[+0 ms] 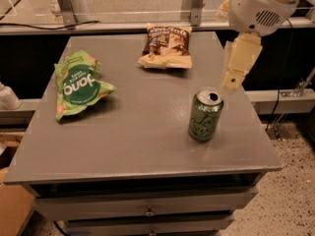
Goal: Move green rice chip bag near green can
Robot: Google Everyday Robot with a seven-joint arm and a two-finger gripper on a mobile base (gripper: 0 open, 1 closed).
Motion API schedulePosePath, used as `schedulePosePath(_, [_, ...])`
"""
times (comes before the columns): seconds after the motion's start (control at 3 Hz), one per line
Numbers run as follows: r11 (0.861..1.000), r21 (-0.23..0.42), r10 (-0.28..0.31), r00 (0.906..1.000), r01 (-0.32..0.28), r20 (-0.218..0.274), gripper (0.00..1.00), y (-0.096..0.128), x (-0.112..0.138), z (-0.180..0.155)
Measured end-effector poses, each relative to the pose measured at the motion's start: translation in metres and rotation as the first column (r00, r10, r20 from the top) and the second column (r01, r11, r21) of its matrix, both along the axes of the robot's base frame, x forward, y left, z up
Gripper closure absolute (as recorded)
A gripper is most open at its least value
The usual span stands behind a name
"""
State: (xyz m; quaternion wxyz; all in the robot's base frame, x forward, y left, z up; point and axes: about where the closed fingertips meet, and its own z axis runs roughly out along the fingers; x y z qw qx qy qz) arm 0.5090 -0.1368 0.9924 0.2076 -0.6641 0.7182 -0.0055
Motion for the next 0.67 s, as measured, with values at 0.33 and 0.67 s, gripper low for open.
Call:
schedulePosePath(0.33, [0.997,0.055,0.052,0.9985,-0.053,0.019,0.00,0.042,0.009,0.000])
schedulePosePath(0.67, [0.984,0.146,0.088,0.9932,-0.098,0.077,0.00,0.089,0.000,0.003])
